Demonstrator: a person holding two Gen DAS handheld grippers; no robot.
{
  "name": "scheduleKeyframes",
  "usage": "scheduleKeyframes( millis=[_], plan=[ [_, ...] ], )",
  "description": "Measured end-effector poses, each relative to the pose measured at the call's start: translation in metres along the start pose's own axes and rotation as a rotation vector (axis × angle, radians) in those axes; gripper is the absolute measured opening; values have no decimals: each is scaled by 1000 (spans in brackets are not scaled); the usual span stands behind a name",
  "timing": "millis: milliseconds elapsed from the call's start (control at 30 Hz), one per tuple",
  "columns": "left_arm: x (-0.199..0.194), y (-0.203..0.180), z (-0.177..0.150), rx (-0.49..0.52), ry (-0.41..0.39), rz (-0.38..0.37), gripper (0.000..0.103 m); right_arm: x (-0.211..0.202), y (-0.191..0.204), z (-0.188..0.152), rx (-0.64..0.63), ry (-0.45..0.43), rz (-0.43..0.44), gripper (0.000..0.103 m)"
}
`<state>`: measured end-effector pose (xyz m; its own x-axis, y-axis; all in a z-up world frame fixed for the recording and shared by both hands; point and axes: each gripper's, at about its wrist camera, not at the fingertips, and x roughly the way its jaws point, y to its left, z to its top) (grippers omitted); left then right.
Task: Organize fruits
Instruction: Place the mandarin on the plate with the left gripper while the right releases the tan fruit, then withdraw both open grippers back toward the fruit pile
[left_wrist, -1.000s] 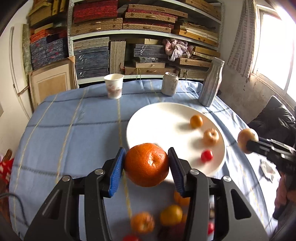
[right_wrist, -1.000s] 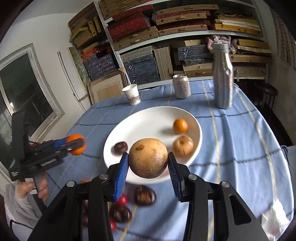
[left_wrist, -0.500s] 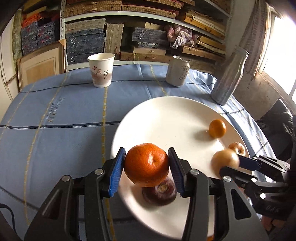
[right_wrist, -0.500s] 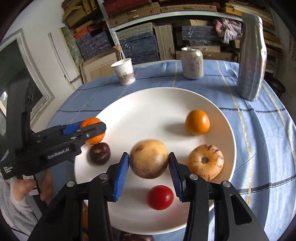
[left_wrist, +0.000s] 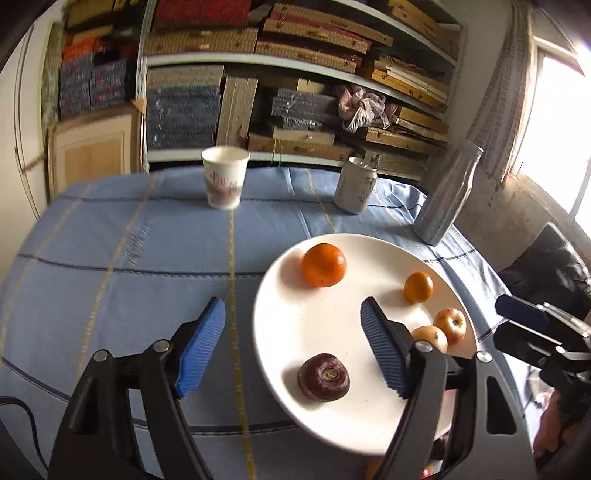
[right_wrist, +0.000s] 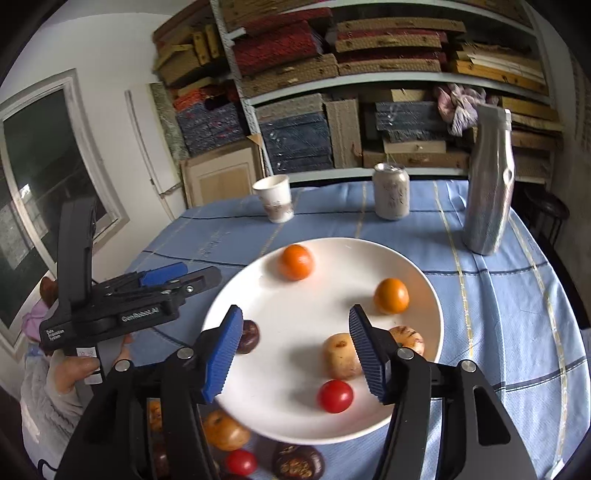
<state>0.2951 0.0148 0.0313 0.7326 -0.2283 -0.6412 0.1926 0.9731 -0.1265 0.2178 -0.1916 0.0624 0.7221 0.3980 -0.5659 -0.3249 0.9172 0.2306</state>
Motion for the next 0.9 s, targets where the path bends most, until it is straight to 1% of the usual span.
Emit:
scheduleKeyframes(
  millis=[133,300,367,467,500,567,667,733,767,800,867,900],
  plan=[
    [-22,-5,-8,41,-23,53,80,-11,12,-2,-32,-17,-6,62],
    [-47,-1,-17,30,-20,81,80,-30,21,-10,-42,-48,-3,62],
    [-58,-3,-25,34,-20,95,80,-39,21,-17,-29,-60,4,65],
    [-73,-6,-43,38,-21,108,80,-51,21,-31,-18,-71,5,66],
    [-80,-5,-54,34,-24,113,80,-54,22,-35,-18,-74,4,66],
    [-88,-5,-70,33,-13,133,80,-59,24,-43,-20,-76,5,66],
    [-107,-2,-97,25,-22,172,80,-68,30,-56,-36,-87,0,66],
    [-119,1,-110,21,-33,187,82,-75,33,-66,-45,-94,1,72],
    [-124,2,-118,19,-40,198,87,-78,33,-70,-46,-96,-2,74],
    [-128,3,-124,20,-44,211,90,-81,34,-75,-46,-99,-7,77],
    [-134,4,-139,32,-40,237,90,-85,32,-86,-43,-99,-22,79],
    [-136,5,-144,39,-32,239,90,-86,31,-92,-39,-94,-26,80]
  ],
)
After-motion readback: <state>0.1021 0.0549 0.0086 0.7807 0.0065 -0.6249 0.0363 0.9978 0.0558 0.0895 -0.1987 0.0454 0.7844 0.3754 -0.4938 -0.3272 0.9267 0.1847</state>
